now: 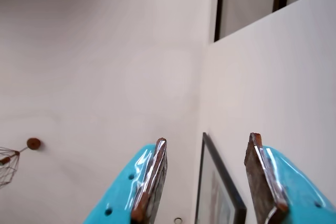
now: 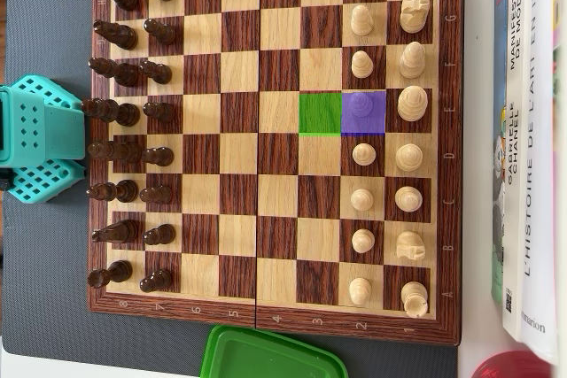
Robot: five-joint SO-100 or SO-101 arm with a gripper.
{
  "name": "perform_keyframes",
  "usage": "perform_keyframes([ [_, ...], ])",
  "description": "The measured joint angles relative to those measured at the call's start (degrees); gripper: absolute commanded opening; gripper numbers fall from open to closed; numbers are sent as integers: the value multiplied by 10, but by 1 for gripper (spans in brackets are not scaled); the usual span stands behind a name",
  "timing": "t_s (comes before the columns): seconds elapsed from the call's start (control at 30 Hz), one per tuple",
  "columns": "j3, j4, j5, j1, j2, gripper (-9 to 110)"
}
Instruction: Play chess
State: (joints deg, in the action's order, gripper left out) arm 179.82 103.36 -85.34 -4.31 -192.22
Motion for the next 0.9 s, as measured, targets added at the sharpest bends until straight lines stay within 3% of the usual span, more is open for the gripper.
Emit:
perform_keyframes([
  [0.3, 0, -33, 0, 0, 0, 21],
  [0.9, 0, -438, 0, -41, 5, 21],
])
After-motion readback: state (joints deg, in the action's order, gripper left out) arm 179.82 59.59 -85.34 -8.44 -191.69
